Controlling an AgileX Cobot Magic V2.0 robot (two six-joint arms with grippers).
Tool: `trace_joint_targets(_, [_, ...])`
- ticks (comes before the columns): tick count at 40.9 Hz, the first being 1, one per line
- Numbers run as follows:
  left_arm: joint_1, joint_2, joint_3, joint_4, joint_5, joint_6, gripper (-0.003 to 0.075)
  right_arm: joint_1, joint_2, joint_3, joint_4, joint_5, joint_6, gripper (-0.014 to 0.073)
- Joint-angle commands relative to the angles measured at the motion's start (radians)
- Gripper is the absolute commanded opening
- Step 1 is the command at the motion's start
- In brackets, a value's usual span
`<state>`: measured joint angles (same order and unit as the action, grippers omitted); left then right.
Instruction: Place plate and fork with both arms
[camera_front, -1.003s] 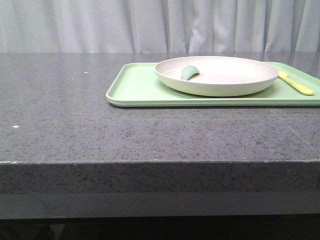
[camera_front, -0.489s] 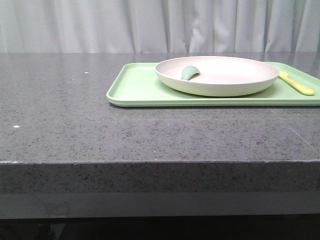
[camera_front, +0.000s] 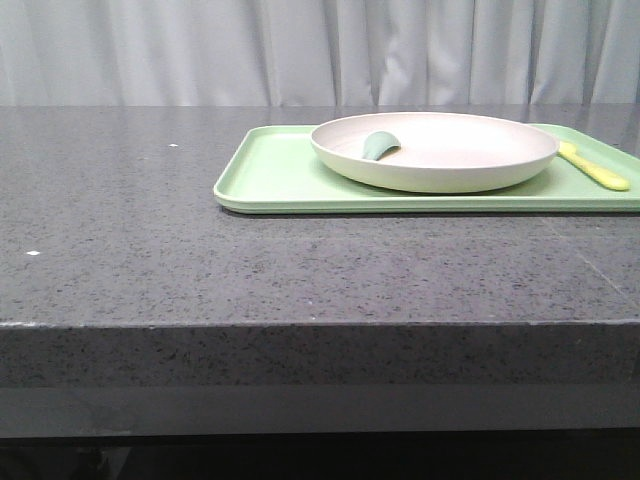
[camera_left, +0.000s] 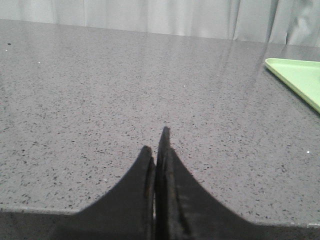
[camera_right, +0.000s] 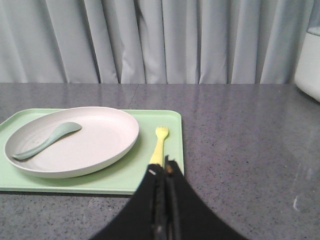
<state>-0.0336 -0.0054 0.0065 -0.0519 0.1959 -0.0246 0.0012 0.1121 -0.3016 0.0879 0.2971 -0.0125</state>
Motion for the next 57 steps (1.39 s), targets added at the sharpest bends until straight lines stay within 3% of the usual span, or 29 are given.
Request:
trace_joint_targets(1, [0.001, -0.02, 0.001, -0.002, -0.09, -0.001, -0.0018, 0.015, -0.006, 0.02, -0.012, -0.093, -0.012, -0.0067])
trace_joint_targets(18, [0.001, -0.02, 0.001, -0.002, -0.09, -0.001, -0.0018, 0.019, -0.141, 0.328, -0.011, -0.192, -0.012, -0.0067])
trace_joint_targets(57, [0.001, -0.02, 0.001, -0.002, -0.09, -0.001, -0.0018, 0.024, -0.141, 0.325, -0.011, -0.142, -0.012, -0.0067])
